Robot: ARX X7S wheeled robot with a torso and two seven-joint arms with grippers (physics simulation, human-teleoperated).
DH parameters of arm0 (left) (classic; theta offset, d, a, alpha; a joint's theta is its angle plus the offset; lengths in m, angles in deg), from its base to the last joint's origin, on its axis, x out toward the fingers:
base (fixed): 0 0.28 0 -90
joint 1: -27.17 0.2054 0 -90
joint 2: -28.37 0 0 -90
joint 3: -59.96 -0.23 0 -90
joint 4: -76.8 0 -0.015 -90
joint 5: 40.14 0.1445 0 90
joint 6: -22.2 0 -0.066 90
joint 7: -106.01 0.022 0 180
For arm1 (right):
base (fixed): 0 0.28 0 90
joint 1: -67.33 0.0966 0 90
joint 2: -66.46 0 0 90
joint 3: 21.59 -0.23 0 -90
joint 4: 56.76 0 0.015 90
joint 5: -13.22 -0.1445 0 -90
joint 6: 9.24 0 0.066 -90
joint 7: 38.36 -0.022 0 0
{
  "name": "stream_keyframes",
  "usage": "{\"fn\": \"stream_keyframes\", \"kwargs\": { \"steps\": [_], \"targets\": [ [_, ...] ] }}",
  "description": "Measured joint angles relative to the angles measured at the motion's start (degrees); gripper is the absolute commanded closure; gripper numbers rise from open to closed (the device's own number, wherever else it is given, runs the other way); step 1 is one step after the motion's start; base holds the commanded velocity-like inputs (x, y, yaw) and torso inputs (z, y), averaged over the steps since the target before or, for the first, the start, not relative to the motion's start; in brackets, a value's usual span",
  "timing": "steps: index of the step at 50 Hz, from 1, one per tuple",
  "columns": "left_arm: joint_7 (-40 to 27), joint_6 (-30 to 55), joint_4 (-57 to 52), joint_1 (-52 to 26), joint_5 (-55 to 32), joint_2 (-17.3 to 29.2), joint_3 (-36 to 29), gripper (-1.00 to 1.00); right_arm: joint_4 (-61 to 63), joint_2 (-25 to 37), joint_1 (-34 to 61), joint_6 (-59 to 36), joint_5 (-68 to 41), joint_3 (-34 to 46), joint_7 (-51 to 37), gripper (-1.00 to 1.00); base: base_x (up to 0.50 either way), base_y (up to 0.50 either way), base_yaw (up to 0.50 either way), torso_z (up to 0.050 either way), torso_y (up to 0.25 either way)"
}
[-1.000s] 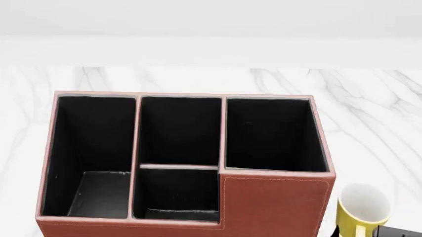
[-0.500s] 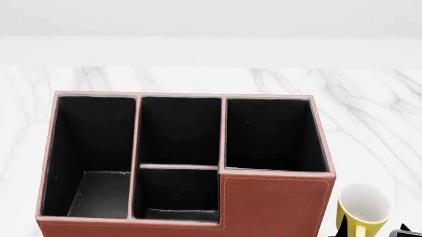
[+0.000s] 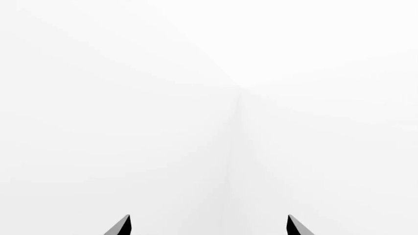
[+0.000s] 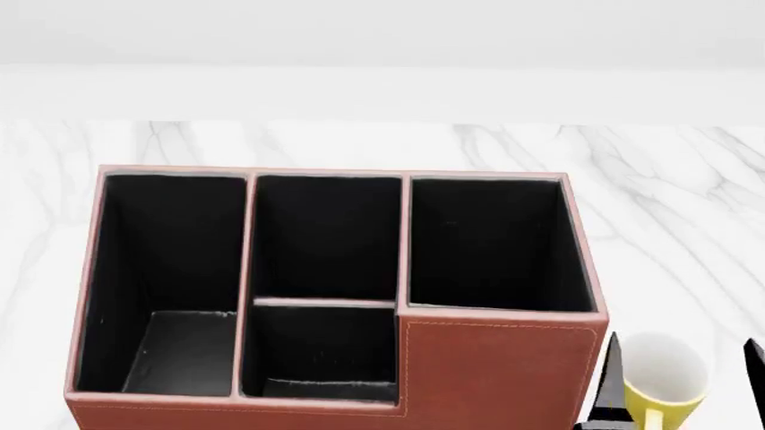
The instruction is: Pick up the yellow and white mug and place it to the right of the caddy.
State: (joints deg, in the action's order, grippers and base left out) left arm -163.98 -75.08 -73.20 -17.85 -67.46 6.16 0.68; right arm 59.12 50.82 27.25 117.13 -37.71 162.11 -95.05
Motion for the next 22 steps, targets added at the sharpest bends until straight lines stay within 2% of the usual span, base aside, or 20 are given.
{"fn": "stream_keyframes", "kwargs": {
  "steps": [22],
  "targets": [
    [0.00, -0.02, 0.00, 0.00, 0.09, 0.04, -0.08, -1.00, 23.74, 12.10, 3.15, -4.80, 15.46, -2.84, -7.96, -1.00, 0.00, 0.00, 0.00, 0.000, 0.000]
  ]
}}
